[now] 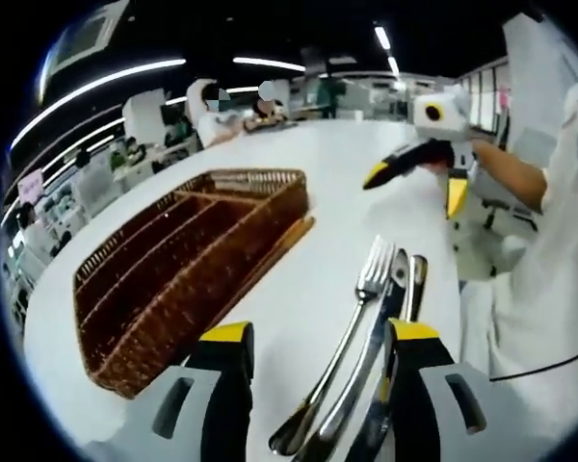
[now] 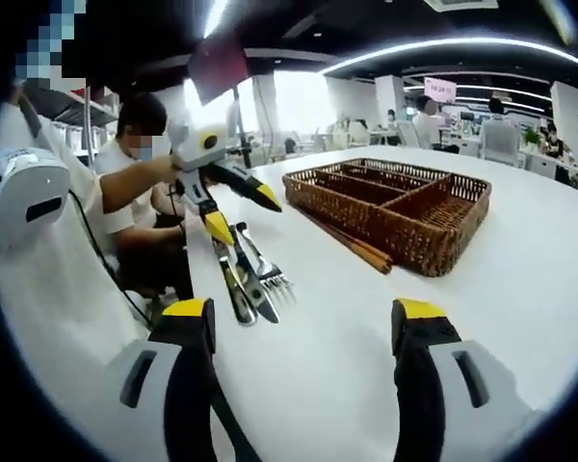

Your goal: Arrange the knives, forks, and spoons in their matching storage slots by inserting each utensil handle-first until every utensil is classified and aligned in the correct compartment

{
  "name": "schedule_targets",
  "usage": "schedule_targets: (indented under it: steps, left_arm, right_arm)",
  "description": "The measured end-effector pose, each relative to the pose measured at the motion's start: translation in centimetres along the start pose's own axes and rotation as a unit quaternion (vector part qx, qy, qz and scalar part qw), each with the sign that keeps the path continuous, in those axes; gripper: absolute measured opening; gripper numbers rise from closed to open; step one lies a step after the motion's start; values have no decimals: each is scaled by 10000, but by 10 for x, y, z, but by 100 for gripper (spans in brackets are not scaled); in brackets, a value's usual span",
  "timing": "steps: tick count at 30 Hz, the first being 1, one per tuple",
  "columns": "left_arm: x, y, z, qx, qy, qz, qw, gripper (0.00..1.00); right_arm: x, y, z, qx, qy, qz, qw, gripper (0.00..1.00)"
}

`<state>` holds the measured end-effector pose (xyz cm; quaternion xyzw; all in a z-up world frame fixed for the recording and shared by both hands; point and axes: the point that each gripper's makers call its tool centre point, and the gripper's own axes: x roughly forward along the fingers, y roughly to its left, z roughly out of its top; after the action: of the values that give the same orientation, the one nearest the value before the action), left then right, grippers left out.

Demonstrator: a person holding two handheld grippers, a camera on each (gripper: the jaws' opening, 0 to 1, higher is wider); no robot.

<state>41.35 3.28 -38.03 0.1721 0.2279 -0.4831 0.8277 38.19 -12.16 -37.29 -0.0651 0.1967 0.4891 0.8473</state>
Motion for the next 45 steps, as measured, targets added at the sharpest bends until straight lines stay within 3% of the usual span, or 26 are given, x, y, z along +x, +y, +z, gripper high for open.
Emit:
schedule_targets:
  steps: [7,14,37,45]
  left_arm:
    - [8,-3,-3,198,403,-291,9986,46]
    - [17,-6,-7,458,920,-610,9928,35]
    - [34,-20,-10,894,1623,-1056,9770,25]
    - [34,-28,-11,999,1892,-1315,9680,17]
  right_arm:
    - [-3,2,-1,48,-126,-26,9999,77]
    - [-4,3,-6,123,-165,-11,9998,77]
    - [-9,2,-8,224,-295,-4,9993,77]
    - [-10,3,-9,228,-304,-9,9993,77]
